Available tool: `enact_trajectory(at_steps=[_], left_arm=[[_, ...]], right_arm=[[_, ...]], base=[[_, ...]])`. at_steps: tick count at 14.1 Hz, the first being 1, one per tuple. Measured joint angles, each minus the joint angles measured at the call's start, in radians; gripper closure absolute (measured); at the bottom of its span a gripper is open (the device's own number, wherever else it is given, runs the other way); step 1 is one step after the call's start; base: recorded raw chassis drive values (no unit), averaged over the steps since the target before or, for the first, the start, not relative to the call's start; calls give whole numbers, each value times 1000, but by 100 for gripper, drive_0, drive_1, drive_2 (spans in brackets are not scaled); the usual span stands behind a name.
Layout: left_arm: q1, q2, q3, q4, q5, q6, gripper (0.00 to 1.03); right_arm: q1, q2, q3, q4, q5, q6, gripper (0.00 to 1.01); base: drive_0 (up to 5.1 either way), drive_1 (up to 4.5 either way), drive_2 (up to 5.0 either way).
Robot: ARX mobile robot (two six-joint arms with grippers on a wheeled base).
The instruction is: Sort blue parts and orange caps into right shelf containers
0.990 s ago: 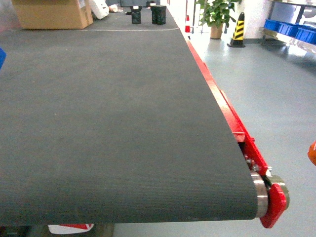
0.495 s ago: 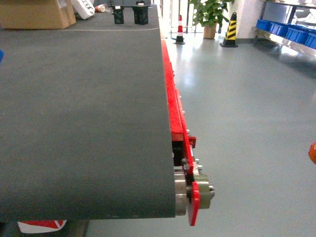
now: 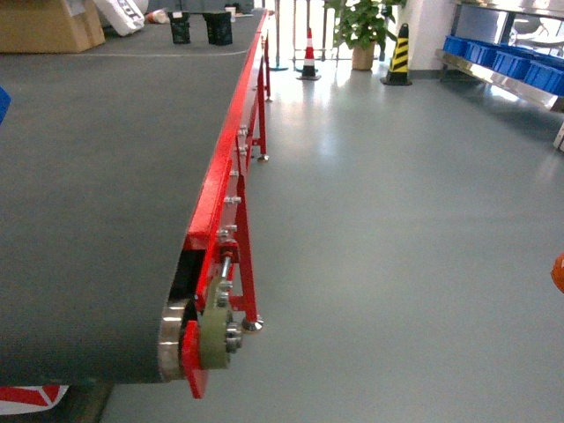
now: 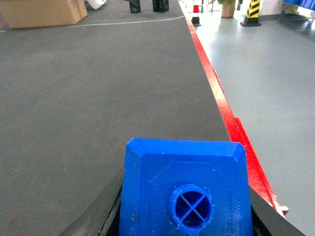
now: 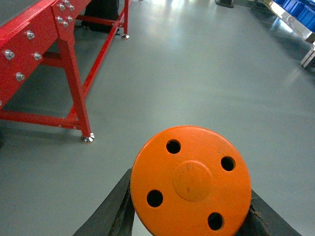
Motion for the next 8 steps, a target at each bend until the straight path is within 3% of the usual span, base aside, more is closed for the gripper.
enact_trajectory(at_steps=[8], left_arm=[[0,0,0,2,-2,0,58]], right_arm=[[-1,0,0,-3,0,0,58]], base=[[497,-236,-236]])
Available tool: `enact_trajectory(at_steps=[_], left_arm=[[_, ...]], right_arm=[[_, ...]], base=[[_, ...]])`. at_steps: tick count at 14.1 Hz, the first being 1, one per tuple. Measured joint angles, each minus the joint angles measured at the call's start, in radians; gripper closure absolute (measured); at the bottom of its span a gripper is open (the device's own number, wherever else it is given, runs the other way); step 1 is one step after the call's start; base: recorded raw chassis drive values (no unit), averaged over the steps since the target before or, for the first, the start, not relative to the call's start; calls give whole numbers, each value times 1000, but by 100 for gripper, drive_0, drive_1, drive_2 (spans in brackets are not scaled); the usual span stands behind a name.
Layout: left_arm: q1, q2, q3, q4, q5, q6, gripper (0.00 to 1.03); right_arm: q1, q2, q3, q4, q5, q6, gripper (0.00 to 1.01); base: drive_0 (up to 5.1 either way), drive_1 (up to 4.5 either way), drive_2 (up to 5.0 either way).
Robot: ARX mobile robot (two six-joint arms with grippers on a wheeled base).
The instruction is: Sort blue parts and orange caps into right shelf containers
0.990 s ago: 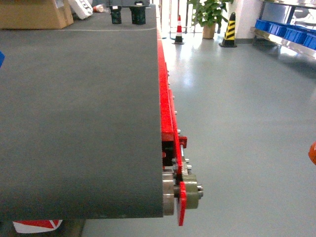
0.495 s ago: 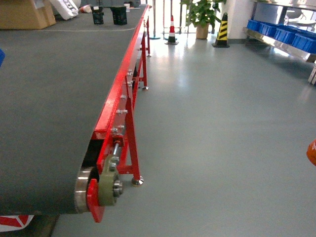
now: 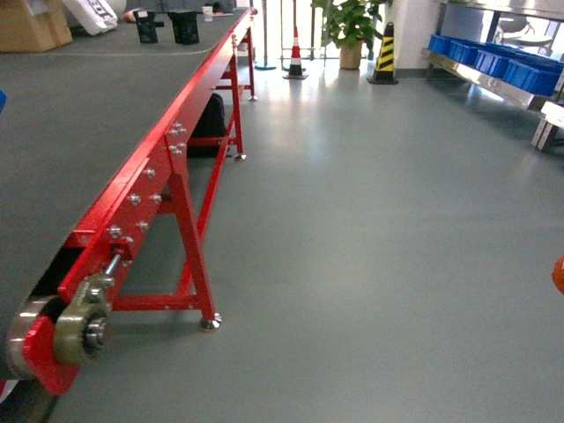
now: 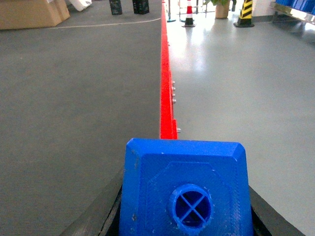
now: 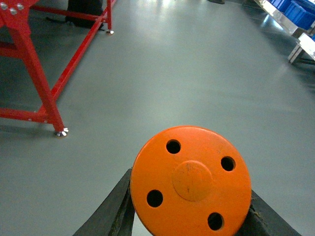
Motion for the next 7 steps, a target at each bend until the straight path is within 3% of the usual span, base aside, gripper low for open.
enact_trajectory(at_steps=[7], left_arm=[[-2,0,0,-3,3,0,58]], right_arm=[[0,0,0,3,0,0,58]], base=[[503,-242,-242]])
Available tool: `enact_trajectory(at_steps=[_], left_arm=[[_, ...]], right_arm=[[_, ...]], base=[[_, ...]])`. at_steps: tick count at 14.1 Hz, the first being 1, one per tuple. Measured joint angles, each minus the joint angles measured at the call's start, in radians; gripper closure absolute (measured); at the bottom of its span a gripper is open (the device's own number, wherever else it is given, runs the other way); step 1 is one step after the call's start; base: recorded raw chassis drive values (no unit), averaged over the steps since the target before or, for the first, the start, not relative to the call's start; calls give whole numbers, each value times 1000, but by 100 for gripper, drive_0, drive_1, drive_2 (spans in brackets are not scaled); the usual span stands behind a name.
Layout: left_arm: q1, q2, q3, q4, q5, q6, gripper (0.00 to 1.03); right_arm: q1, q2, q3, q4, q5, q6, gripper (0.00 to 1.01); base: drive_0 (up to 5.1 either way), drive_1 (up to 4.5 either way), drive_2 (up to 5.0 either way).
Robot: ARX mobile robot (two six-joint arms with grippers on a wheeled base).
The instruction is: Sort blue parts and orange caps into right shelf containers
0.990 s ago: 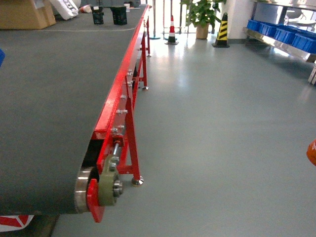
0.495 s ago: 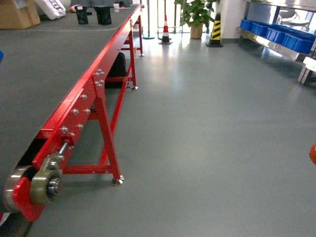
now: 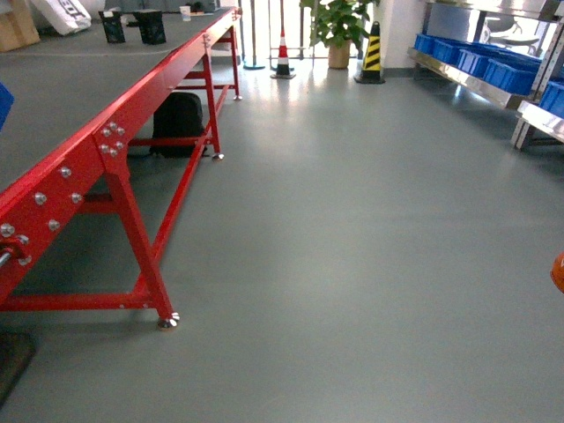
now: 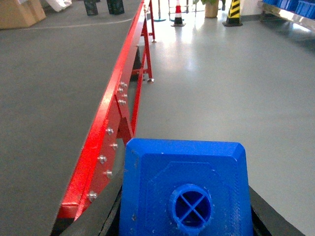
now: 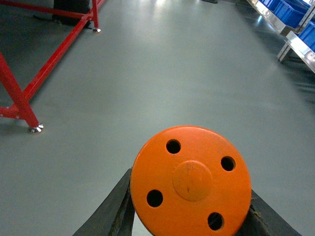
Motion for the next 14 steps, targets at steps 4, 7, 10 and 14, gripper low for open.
enact_trajectory(at_steps=[4,7,10,14], left_arm=[[0,0,0,2,-1,0,58],[0,0,0,0,-1,0,58],[0,0,0,0,-1,0,58],[0,0,0,0,0,0,58]], right_arm=[[0,0,0,-4,0,0,58],[0,0,0,0,2,0,58],[0,0,0,2,0,0,58],[0,1,0,-3,0,0,58]], base=[[503,-242,-242],[503,-242,-242],[503,-242,-242],[503,-242,-242]])
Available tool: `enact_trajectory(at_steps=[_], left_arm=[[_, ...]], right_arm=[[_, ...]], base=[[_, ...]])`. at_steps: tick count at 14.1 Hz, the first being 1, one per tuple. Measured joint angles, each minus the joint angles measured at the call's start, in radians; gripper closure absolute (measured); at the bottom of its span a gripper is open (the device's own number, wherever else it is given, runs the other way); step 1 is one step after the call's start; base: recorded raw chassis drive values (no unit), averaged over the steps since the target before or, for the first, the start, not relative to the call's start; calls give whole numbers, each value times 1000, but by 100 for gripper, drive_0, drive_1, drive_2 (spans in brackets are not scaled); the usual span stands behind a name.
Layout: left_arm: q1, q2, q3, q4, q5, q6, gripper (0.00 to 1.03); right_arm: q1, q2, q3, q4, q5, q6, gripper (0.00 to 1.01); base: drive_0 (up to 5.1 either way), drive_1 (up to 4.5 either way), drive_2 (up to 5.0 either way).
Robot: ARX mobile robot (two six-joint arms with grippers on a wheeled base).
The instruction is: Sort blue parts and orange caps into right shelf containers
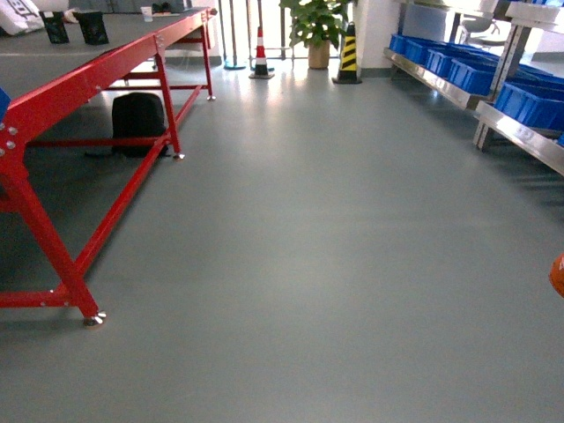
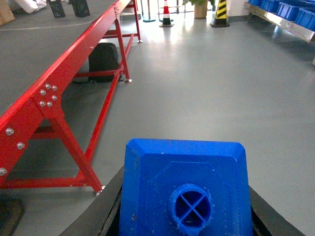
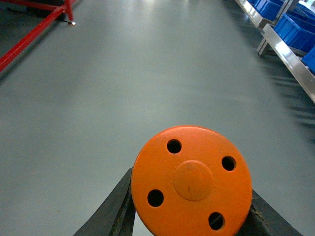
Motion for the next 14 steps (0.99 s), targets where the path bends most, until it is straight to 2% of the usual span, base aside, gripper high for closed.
enact_trajectory(at_steps=[11,14], left_arm=[[-14,-2,1,5,11,0,58],[5,-2,1,5,-5,0,58]], right_arm=[[-6,-1,0,3,6,0,58],[-5,-1,1,6,2,0,58]], base=[[495,-245,-245],[490,-246,-246]])
